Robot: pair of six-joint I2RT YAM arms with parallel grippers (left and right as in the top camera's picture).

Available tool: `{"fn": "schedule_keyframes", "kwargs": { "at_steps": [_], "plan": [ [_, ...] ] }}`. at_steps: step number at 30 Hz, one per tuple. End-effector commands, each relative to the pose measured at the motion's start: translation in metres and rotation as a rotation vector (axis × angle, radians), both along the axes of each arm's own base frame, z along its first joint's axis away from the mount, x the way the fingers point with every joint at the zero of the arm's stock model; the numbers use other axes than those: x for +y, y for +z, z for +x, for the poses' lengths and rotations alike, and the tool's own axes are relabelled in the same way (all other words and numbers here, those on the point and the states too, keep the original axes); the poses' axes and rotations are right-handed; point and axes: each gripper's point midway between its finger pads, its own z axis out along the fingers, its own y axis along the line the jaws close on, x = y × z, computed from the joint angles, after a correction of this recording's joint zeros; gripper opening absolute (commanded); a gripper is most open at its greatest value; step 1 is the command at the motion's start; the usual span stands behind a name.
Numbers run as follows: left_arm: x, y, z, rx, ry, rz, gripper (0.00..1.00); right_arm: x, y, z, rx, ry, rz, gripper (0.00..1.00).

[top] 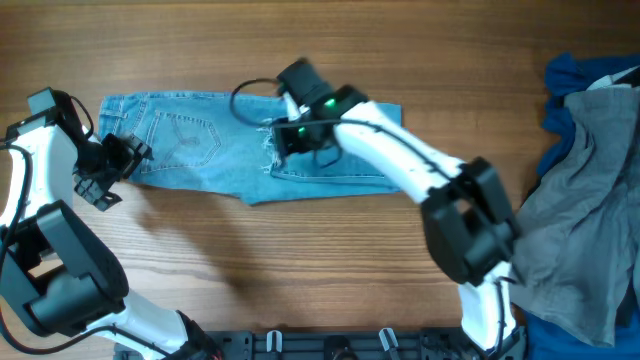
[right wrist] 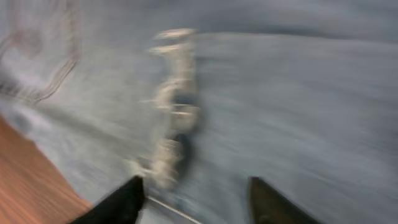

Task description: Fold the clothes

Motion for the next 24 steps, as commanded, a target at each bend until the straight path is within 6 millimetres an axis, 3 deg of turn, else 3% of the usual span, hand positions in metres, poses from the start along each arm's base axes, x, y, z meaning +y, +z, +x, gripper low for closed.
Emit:
{"fn": "schedule_keyframes", "kwargs": {
  "at_steps": [1, 2, 3, 9, 17, 19, 22, 24],
  "plan": [
    [0.004, 0.011, 0.004, -0.027, -0.007, 0.025, 0.97, -0.070, 0.054, 0.038, -0.134, -0.147, -0.071, 0.46],
    [0.005, 0.011, 0.005, -0.031, -0.007, 0.027, 0.97, -0.090, 0.048, 0.039, -0.097, -0.174, -0.096, 0.41],
    [0.005, 0.011, 0.006, -0.034, -0.007, 0.029, 0.97, -0.099, 0.041, 0.037, -0.073, -0.171, -0.118, 0.39],
    [0.007, 0.011, 0.009, -0.048, -0.003, 0.035, 0.96, -0.135, -0.009, 0.010, 0.074, -0.185, -0.213, 0.41],
    [0.019, 0.017, 0.038, -0.173, -0.030, 0.091, 0.96, -0.152, -0.072, -0.027, 0.167, -0.207, -0.254, 0.43],
    [0.024, 0.021, 0.050, -0.228, -0.075, 0.121, 0.96, -0.152, -0.079, -0.031, 0.169, -0.204, -0.242, 0.46],
    [0.032, 0.027, 0.066, -0.298, -0.125, 0.172, 0.96, -0.153, -0.084, -0.033, 0.168, -0.203, -0.243, 0.60],
    [0.039, 0.033, 0.079, -0.353, -0.159, 0.219, 0.97, -0.153, -0.084, -0.033, 0.168, -0.203, -0.243, 0.63]
  ]
}}
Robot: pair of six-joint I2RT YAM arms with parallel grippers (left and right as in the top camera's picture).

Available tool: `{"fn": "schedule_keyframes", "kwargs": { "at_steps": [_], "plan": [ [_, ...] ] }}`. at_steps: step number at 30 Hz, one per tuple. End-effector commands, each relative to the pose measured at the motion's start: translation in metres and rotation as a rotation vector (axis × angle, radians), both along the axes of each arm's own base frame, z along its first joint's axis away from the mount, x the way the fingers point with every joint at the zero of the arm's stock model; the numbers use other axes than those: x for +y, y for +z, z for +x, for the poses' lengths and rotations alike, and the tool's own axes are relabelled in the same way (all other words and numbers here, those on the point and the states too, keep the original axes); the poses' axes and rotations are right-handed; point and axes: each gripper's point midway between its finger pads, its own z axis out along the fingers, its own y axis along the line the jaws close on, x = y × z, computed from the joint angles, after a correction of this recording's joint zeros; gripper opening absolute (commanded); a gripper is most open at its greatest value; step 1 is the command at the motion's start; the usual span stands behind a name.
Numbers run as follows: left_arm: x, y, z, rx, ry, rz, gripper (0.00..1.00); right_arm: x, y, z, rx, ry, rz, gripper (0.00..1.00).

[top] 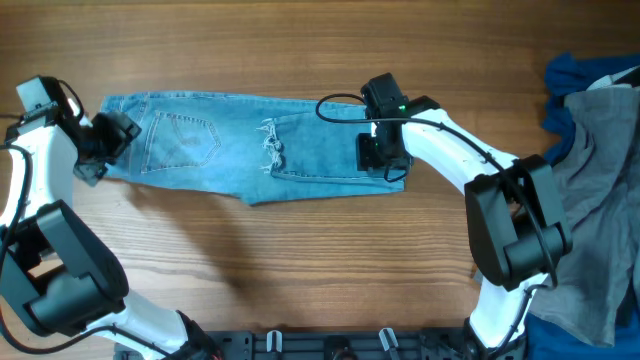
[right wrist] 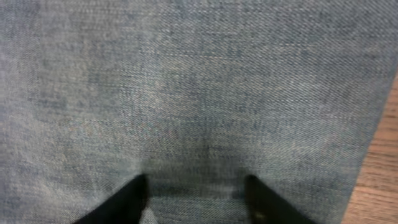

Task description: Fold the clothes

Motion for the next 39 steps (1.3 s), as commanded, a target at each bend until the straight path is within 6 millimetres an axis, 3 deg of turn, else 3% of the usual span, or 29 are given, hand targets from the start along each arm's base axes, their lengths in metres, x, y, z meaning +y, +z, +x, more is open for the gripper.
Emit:
{"fn": "schedule_keyframes", "kwargs": {
  "at_steps": [1, 6, 10, 14, 22, 29, 39],
  "plan": [
    [0.014, 0.023, 0.024, -0.114, -0.097, 0.114, 0.97, -0.005, -0.011, -0.007, 0.029, -0.006, -0.020, 0.63],
    [0.038, 0.040, 0.052, -0.218, -0.218, 0.313, 1.00, -0.005, -0.011, -0.007, 0.030, -0.007, -0.020, 0.64],
    [0.042, 0.028, 0.060, -0.204, -0.378, 0.401, 1.00, -0.005, -0.011, -0.007, 0.030, -0.007, -0.021, 0.64],
    [0.055, 0.001, 0.054, -0.161, -0.413, 0.388, 1.00, -0.006, -0.011, -0.008, 0.034, -0.007, -0.022, 0.64],
    [0.086, -0.024, 0.030, -0.185, -0.407, 0.277, 0.99, -0.006, -0.011, -0.008, 0.034, -0.007, -0.022, 0.64],
    [0.075, -0.036, 0.029, -0.292, -0.430, 0.116, 0.98, -0.005, -0.011, -0.008, 0.033, -0.008, -0.022, 0.64],
    [0.058, -0.051, 0.028, -0.306, -0.480, 0.035, 0.96, -0.006, -0.011, -0.008, 0.032, -0.008, -0.022, 0.64]
  ]
}}
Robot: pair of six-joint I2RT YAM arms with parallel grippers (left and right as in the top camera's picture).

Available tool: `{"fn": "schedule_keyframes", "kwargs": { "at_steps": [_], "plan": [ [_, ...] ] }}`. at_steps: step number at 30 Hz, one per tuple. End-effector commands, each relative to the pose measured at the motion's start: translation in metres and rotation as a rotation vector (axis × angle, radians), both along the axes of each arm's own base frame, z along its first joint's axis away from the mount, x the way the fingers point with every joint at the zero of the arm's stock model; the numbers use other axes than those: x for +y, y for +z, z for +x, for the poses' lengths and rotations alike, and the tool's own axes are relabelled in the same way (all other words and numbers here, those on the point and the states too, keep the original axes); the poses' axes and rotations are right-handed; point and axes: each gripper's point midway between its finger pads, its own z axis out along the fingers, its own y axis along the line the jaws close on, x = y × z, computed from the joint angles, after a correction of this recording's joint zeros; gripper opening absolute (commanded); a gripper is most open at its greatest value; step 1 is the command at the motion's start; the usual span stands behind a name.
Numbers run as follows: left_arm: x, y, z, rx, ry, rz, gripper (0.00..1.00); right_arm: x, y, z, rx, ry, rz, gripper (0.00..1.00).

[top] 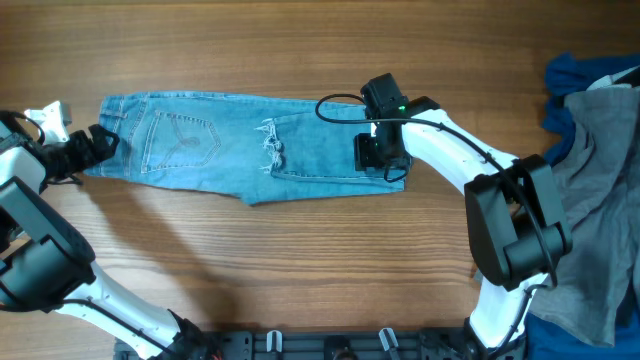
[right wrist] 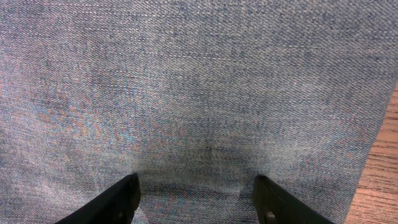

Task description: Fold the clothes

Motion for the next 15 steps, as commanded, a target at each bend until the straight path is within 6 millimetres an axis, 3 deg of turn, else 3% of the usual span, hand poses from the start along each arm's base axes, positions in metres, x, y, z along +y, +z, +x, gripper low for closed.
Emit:
{"fn": "schedule_keyframes", "kwargs": {
  "at_steps": [1, 5, 7, 13, 15],
  "plan": [
    [-0.011, -0.001, 0.006, -0.036, -0.052, -0.053, 0.94, -0.006, -0.011, -0.008, 0.033, -0.007, -0.023, 0.64],
    [-0.020, -0.010, 0.003, -0.015, -0.057, -0.106, 0.84, -0.006, -0.011, -0.008, 0.033, -0.007, -0.023, 0.64],
    [-0.024, -0.020, -0.001, 0.014, -0.057, -0.130, 0.63, -0.006, -0.011, -0.008, 0.035, -0.006, -0.023, 0.64],
    [-0.024, -0.027, -0.002, 0.023, -0.055, -0.138, 0.33, -0.007, -0.011, -0.011, 0.046, -0.005, -0.028, 0.64],
    [-0.023, -0.026, -0.001, 0.018, -0.055, -0.133, 0.08, -0.007, -0.011, -0.011, 0.047, -0.005, -0.028, 0.65]
  ]
}}
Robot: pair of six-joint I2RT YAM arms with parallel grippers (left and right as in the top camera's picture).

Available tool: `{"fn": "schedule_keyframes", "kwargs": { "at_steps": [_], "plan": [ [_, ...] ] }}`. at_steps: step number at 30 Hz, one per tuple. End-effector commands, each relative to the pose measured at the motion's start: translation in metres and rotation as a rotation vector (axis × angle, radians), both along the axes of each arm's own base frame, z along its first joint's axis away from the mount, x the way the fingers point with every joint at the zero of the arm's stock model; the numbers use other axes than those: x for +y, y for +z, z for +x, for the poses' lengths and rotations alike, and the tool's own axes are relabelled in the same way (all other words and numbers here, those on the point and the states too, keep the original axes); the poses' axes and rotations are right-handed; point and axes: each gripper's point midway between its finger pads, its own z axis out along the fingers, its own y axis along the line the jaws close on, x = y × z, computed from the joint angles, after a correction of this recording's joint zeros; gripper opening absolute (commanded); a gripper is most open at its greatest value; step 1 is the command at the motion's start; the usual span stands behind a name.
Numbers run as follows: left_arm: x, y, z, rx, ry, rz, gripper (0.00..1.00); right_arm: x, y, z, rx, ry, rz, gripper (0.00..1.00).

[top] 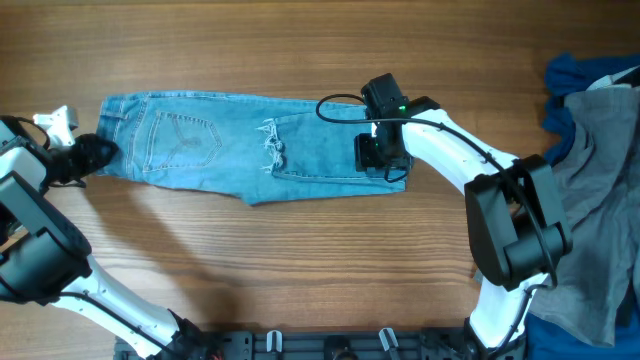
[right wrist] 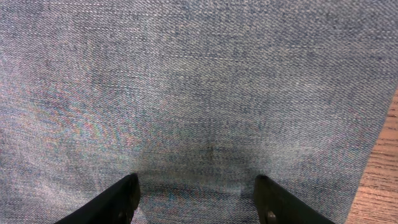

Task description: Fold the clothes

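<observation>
A pair of light blue jeans (top: 240, 150) lies flat across the table, waist to the left and leg hems to the right, with a frayed rip (top: 270, 145) near the middle. My right gripper (top: 377, 155) rests on the hem end. In the right wrist view the right gripper (right wrist: 194, 186) is open, its two black fingertips (right wrist: 127, 190) spread wide and pressing on the denim (right wrist: 199, 81). My left gripper (top: 88, 155) sits at the waistband's left edge, and its jaws are too small to read.
A pile of other clothes lies at the right edge: a grey garment (top: 585, 190) over a dark blue one (top: 580, 80). Bare wooden table (top: 300, 270) stretches in front of the jeans and behind them.
My left gripper has shifted slightly towards the front along the waistband's left edge. The right gripper and the jeans are where they were.
My right gripper was first over the middle of the jeans by the frayed rip, with the left gripper over the waist corner. Then the right gripper stood open on the hem end, where it stays. The left gripper drew back to the waistband's outer edge.
</observation>
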Motion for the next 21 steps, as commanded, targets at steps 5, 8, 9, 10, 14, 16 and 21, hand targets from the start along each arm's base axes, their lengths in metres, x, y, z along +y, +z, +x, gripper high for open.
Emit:
{"fn": "schedule_keyframes", "kwargs": {
  "at_steps": [5, 8, 9, 10, 14, 16, 21],
  "plan": [
    [0.008, -0.007, 0.001, 0.009, 0.037, -0.003, 0.04, -0.007, -0.011, -0.011, 0.045, -0.005, -0.027, 0.65],
    [0.038, 0.010, 0.002, 0.030, 0.164, 0.051, 0.04, -0.007, -0.011, -0.012, 0.048, -0.005, -0.028, 0.65],
    [0.044, 0.016, 0.003, 0.024, 0.186, 0.062, 0.04, -0.007, -0.011, -0.012, 0.049, -0.005, -0.028, 0.65],
    [0.053, 0.030, 0.007, 0.007, 0.215, 0.081, 0.04, -0.007, -0.011, -0.012, 0.051, -0.005, -0.028, 0.65],
    [0.073, 0.086, 0.017, -0.054, 0.278, 0.162, 0.04, -0.007, -0.008, -0.015, 0.067, 0.001, -0.028, 0.65],
    [0.077, 0.124, 0.025, -0.115, 0.294, 0.188, 0.04, -0.008, -0.001, -0.014, 0.068, 0.015, -0.031, 0.65],
    [0.063, 0.205, 0.037, -0.254, 0.266, 0.269, 0.04, -0.007, 0.032, 0.007, -0.007, 0.001, -0.001, 0.66]
  ]
}}
